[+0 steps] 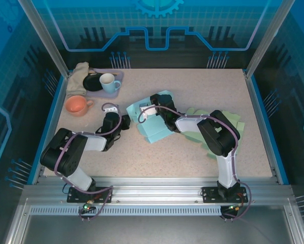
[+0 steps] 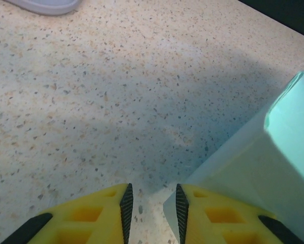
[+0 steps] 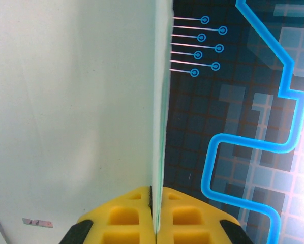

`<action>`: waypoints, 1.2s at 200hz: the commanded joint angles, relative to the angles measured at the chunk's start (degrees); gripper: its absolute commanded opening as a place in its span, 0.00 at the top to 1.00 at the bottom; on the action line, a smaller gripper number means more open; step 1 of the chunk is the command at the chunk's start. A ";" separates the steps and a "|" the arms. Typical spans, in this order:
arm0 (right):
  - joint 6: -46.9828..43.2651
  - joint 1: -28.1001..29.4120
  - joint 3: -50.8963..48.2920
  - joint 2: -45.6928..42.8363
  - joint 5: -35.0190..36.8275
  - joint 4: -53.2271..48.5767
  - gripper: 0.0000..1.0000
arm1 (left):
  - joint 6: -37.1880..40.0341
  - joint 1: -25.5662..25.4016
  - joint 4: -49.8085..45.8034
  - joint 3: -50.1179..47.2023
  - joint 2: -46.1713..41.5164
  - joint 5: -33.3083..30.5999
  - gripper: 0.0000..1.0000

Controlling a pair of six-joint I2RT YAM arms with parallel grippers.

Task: Fold the paper box

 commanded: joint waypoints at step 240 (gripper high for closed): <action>0.40 -1.62 -1.10 -0.10 -0.35 1.18 1.00 | 3.73 -0.76 8.62 1.59 4.65 10.91 0.65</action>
